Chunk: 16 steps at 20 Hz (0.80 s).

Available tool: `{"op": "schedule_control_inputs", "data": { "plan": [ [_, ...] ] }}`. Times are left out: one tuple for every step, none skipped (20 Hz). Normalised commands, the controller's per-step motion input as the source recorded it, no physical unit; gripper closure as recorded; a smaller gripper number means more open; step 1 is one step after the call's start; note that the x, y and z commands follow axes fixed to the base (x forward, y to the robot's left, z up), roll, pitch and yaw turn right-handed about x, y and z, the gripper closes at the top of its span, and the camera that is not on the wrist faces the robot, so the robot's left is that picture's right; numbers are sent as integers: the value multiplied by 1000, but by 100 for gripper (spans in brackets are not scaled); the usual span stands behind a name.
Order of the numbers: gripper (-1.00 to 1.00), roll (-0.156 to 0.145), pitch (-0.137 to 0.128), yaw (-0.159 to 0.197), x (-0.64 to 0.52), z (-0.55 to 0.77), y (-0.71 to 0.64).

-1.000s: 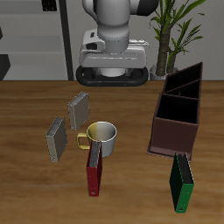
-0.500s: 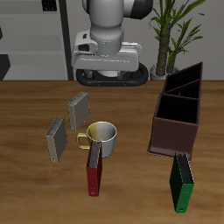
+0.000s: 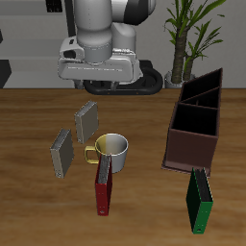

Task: Place the white-yellow mug into the left desk caddy's left compartment and place the red book into the left desk caddy's front compartment

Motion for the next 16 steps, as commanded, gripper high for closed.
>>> {"op": "schedule_control_inputs", "data": {
  "plan": [
    [-100, -10, 39, -103, 251, -212, -504],
    [-100, 11, 18, -115, 224, -237, -355],
    [-100, 24, 34, 30, 254, -290, -344],
    [-100, -53, -48, -95, 161, -127, -395],
    [-100, 47, -52, -93, 164, -224, -263],
    [-100, -39, -42, -121, 131, -138, -368],
    [-100, 0, 0, 0, 32, 8, 81],
    [-100, -34, -38, -62, 315, -550, -586],
    [-100, -61, -67, -112, 95, -232, -171],
    [-100, 0, 0, 0, 0, 0, 0],
    [-100, -52, -63, -56, 208, -698, -85],
    [-100, 15, -79, -102, 62, -428, 150],
    [-100, 47, -76, 59, 75, -421, 177],
    [-100, -99, -21, -106, 88, -471, 17],
    [-100, 91, -49, -13, 36, -425, 220],
    [-100, 0, 0, 0, 19, 16, 26]
  ]
}}
